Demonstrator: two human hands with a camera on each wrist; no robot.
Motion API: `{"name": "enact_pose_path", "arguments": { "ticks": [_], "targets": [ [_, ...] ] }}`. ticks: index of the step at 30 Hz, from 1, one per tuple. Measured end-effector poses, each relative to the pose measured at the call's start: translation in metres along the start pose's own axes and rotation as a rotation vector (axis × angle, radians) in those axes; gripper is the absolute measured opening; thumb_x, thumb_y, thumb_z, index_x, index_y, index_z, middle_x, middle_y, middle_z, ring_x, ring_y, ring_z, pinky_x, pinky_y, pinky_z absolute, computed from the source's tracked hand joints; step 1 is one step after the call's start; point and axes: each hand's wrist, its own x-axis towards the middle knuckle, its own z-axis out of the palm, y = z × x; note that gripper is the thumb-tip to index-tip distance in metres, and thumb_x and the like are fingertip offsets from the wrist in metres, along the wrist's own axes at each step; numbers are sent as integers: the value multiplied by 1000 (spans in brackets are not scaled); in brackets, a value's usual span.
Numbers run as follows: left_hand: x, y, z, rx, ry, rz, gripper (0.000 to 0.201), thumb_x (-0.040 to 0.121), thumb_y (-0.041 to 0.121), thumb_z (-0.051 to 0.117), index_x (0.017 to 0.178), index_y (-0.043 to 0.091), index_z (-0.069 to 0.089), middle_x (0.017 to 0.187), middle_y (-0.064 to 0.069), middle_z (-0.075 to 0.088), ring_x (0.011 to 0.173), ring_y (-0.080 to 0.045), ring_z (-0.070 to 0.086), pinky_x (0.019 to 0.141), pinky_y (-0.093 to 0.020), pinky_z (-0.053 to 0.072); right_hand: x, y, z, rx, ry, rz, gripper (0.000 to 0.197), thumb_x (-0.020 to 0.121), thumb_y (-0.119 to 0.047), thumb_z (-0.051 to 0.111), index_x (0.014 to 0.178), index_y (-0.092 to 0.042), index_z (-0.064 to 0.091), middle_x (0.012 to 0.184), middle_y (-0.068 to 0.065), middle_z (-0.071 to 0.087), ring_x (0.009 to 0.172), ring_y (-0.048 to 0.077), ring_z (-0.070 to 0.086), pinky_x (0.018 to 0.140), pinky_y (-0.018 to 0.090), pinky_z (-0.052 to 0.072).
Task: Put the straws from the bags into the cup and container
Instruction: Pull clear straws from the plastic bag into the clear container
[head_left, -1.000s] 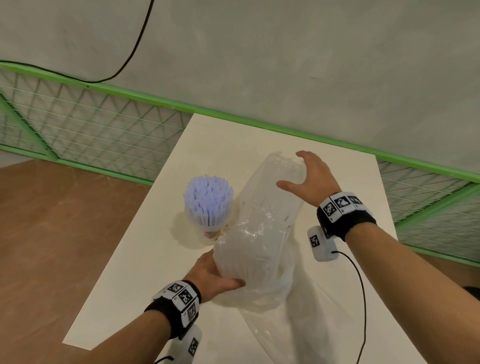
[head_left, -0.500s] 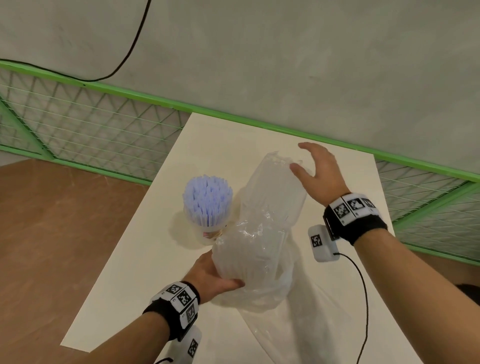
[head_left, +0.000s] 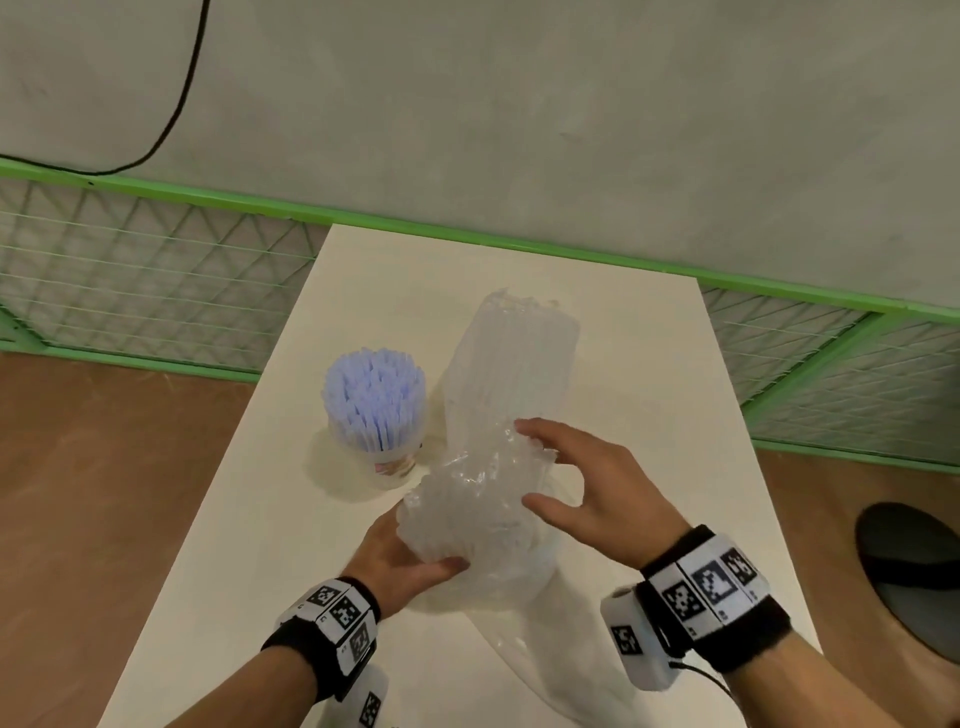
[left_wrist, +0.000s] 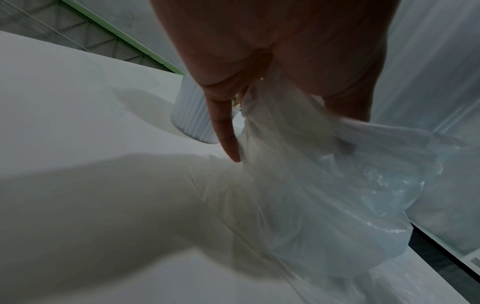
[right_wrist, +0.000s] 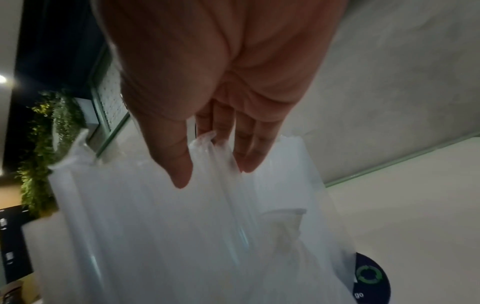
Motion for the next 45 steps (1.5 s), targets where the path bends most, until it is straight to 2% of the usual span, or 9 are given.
{"name": "enact_pose_path", "arguments": {
  "ticks": [6, 13, 17, 22, 27, 31, 36, 39, 45],
  "targets": [
    [-1, 2, -1, -25, -7, -7, 69, 57, 22, 95, 119, 26, 64, 111, 8, 74, 107, -11, 68, 99, -44, 52, 3, 3, 11, 48, 181, -68, 39, 78, -13, 77, 114, -21, 65, 101, -8, 61, 94, 9, 59, 87, 17, 45],
    [-1, 3, -3, -16, -18, -18, 73, 51, 33, 94, 118, 25, 65, 110, 9, 74, 105, -8, 68, 98, -39, 52, -1, 0, 32, 166, 249, 51, 30, 83, -10, 71, 100, -30, 57, 102, -15, 67, 96, 7, 61, 84, 11, 40],
    [0, 2, -4, -17, -15, -26, 76, 48, 36, 94, 117, 25, 65, 108, 9, 74, 104, -8, 68, 97, -40, 53, 0, -1, 39, 129, 296, 25, 35, 81, -7, 70, 108, -25, 57, 99, -13, 61, 97, 3, 57, 86, 8, 38],
    [0, 6, -1, -48, -9, -20, 73, 47, 31, 93, 114, 26, 65, 107, 9, 75, 102, -7, 69, 95, -37, 54, 5, 2, 46, 52, 317, -24, 25, 80, -8, 68, 98, -18, 55, 95, -14, 53, 90, 0, 50, 81, 8, 36],
    [3, 3, -2, -45, 7, -29, 75, 47, 32, 95, 115, 28, 64, 110, 7, 74, 106, -12, 68, 99, -43, 52, 6, -2, 49, 59, 316, 48, 15, 97, -18, 58, 111, -21, 52, 97, -12, 61, 92, 4, 55, 78, 7, 40],
    [4, 2, -1, -52, 8, -34, 72, 50, 24, 95, 115, 26, 64, 109, 8, 74, 105, -9, 69, 98, -38, 52, 9, -1, 50, 12, 343, 54, 30, 98, -17, 57, 128, -20, 57, 106, -10, 64, 99, -4, 56, 85, -1, 36],
    [3, 3, -1, -36, -5, -24, 67, 58, 13, 95, 115, 28, 63, 108, 12, 74, 103, -4, 68, 89, -25, 51, 12, 1, 45, -65, 464, 29, 21, 87, -18, 74, 107, -17, 67, 95, -11, 67, 91, 2, 58, 82, 2, 39],
    [3, 6, 0, -21, 0, -29, 63, 59, 10, 94, 112, 29, 64, 104, 15, 74, 99, 0, 68, 83, -17, 50, 14, 4, 43, -35, 455, 76, 19, 83, -19, 77, 93, -19, 62, 85, -12, 63, 82, 6, 56, 76, 13, 44],
    [3, 4, 0, -4, 9, -13, 61, 59, 9, 93, 109, 31, 64, 102, 21, 73, 96, 4, 68, 78, -11, 50, 11, -2, 43, 2, 390, 121, 18, 87, -22, 73, 96, -22, 57, 93, -10, 69, 85, 9, 62, 77, 23, 48]
  ]
}}
